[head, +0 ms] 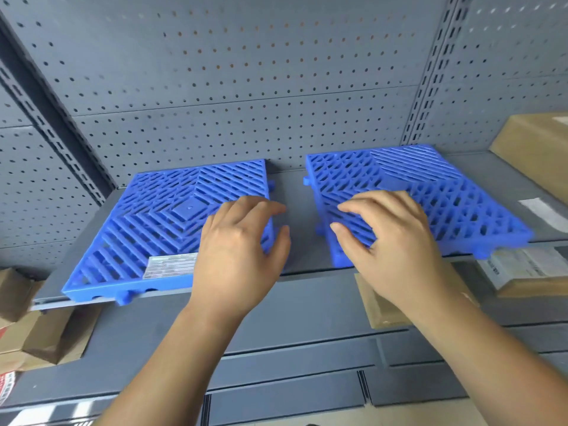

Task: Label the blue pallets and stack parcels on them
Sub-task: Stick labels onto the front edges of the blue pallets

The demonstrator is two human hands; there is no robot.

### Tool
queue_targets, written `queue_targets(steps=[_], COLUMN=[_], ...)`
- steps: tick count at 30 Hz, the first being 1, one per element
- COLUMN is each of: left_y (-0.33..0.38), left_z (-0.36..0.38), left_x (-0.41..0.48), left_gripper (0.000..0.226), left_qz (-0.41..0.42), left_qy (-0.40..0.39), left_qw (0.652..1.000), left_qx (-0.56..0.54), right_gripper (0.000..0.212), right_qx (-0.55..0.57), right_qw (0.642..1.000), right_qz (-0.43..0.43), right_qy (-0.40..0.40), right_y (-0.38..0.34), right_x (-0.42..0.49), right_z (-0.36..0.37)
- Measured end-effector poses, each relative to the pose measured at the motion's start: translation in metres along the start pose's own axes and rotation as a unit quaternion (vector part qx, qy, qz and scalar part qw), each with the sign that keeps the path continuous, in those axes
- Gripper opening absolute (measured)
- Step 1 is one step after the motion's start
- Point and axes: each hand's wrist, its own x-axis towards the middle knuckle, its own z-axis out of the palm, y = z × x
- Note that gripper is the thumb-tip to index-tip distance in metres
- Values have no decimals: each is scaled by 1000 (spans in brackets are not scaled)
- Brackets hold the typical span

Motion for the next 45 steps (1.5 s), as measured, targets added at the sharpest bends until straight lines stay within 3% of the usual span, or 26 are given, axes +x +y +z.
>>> queue_targets(steps=[14, 24, 36, 40, 45], left_y=[182, 281, 330, 335, 342], left_z=[122, 198, 247, 254, 260], left_x=[47, 50, 57, 55, 51], left_gripper=[32, 34, 27, 25, 19], left_qz=[37, 78, 114, 119, 127], left_qy=[-21, -117, -175, -180, -189], left_qw=[999, 990, 977, 975, 972], left_qx=[7, 18, 43, 47, 49], right_gripper=[24, 35, 44, 54, 50], right_qx=[14, 21, 3, 6, 10], right_qw=[999, 991, 975, 974, 975], right_qz=[39, 113, 121, 106, 106], right_qy=[-3, -74, -188, -202, -197], right_y=[180, 287, 331, 334, 336], right_x=[-8, -28, -60, -65, -74], right_z=[-109, -163, -180, -183, -184])
